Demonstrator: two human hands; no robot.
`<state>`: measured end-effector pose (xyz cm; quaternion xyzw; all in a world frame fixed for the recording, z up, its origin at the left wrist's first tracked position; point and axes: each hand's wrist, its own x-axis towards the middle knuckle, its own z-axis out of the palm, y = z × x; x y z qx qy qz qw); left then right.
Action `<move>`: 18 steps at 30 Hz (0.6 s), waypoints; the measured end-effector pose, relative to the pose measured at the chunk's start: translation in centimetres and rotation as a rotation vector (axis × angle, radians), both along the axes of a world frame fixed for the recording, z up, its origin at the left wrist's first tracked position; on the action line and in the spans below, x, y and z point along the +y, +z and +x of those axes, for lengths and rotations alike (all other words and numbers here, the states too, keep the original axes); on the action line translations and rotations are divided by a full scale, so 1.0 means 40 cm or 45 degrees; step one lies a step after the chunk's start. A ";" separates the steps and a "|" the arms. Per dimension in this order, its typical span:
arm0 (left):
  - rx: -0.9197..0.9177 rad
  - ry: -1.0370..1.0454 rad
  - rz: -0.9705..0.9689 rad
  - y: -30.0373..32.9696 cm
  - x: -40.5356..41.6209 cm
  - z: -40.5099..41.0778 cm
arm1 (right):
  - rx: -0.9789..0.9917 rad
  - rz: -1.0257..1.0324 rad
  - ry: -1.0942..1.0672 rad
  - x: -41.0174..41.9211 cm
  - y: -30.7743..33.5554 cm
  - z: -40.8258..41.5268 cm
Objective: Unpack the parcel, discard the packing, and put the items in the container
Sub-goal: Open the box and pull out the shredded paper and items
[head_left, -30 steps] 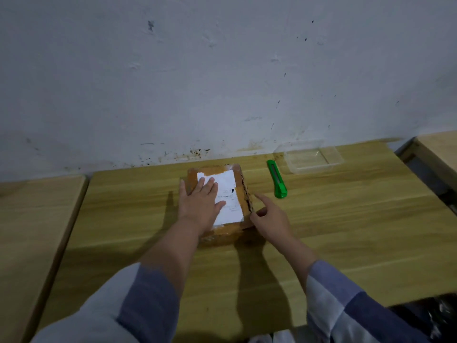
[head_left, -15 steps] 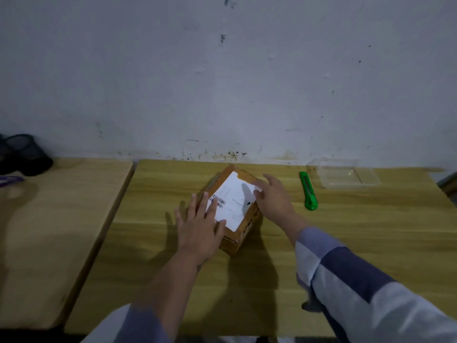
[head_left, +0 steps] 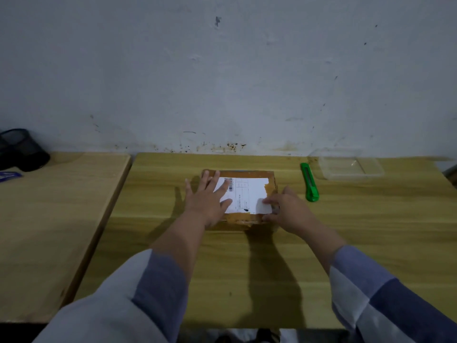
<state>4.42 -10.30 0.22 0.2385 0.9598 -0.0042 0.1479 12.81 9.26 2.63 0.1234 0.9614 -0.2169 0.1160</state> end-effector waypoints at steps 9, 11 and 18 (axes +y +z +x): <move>0.063 0.045 0.258 -0.024 -0.099 0.045 | 0.088 0.301 0.372 0.008 -0.001 0.016; -0.008 0.083 0.370 -0.027 -0.123 0.060 | 0.152 0.334 0.435 0.000 -0.019 0.036; 0.001 0.153 0.741 0.006 -0.144 0.098 | 0.695 0.283 0.213 -0.023 -0.042 0.077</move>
